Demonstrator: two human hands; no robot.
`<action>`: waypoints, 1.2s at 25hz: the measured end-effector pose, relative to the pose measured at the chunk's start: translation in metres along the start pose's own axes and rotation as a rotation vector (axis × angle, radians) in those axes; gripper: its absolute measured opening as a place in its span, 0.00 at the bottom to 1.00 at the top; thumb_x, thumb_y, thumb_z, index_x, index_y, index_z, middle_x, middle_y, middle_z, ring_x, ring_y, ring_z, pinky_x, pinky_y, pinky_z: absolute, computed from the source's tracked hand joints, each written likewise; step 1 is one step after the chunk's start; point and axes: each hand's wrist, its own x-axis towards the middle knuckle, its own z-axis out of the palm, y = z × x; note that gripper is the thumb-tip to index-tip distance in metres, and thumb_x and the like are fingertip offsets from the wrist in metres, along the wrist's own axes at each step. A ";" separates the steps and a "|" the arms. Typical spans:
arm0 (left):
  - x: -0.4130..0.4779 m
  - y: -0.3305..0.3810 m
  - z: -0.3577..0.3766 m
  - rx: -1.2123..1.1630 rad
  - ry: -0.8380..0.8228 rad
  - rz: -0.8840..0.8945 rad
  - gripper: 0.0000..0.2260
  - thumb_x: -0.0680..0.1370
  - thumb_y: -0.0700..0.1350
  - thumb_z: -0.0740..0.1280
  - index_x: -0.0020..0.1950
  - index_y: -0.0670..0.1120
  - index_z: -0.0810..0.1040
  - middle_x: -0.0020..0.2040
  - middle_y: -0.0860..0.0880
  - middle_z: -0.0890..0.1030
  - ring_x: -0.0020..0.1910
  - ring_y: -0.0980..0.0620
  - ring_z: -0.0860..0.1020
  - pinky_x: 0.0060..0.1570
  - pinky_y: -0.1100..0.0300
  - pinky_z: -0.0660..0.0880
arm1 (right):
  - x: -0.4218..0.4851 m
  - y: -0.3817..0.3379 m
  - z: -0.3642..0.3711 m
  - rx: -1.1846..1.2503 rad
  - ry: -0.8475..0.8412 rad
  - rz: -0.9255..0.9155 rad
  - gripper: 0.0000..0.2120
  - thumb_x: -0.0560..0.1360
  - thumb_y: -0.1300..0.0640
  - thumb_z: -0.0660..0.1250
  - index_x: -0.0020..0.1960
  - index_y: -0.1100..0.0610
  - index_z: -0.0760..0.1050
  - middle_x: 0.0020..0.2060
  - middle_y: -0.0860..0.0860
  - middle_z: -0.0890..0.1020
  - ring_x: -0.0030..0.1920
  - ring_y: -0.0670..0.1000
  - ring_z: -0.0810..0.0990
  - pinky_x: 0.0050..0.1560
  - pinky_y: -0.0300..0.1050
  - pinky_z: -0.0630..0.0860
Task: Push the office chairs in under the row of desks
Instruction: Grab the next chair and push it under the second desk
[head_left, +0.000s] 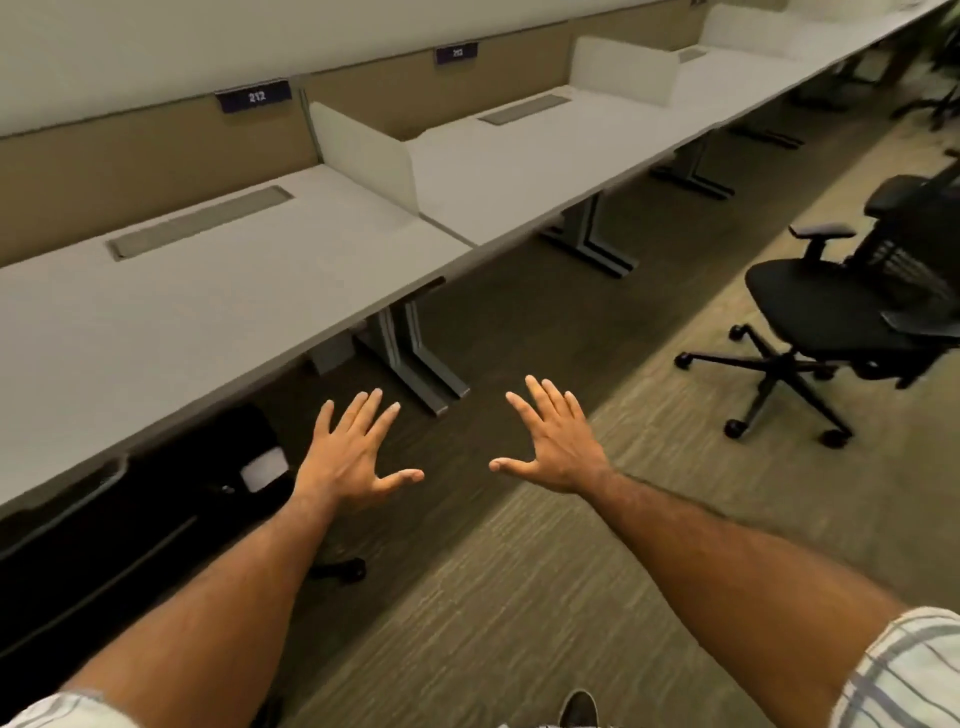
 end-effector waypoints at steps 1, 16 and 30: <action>0.019 0.025 -0.001 0.005 -0.011 0.023 0.52 0.67 0.82 0.38 0.84 0.53 0.44 0.84 0.46 0.42 0.82 0.47 0.41 0.79 0.38 0.38 | -0.008 0.034 -0.001 0.000 0.000 0.037 0.55 0.68 0.17 0.48 0.84 0.49 0.47 0.84 0.56 0.44 0.83 0.58 0.42 0.81 0.62 0.43; 0.274 0.404 -0.024 -0.012 -0.020 0.658 0.54 0.67 0.84 0.40 0.84 0.52 0.50 0.84 0.46 0.50 0.83 0.45 0.47 0.77 0.37 0.39 | -0.188 0.378 -0.013 0.075 -0.020 0.702 0.53 0.71 0.21 0.55 0.84 0.50 0.42 0.84 0.56 0.41 0.83 0.57 0.38 0.80 0.62 0.37; 0.471 0.713 -0.073 0.146 0.016 1.213 0.47 0.74 0.78 0.44 0.84 0.49 0.41 0.84 0.43 0.42 0.82 0.43 0.41 0.77 0.37 0.38 | -0.217 0.604 -0.073 0.103 0.067 1.145 0.55 0.70 0.20 0.58 0.84 0.49 0.41 0.84 0.56 0.42 0.83 0.57 0.39 0.81 0.62 0.41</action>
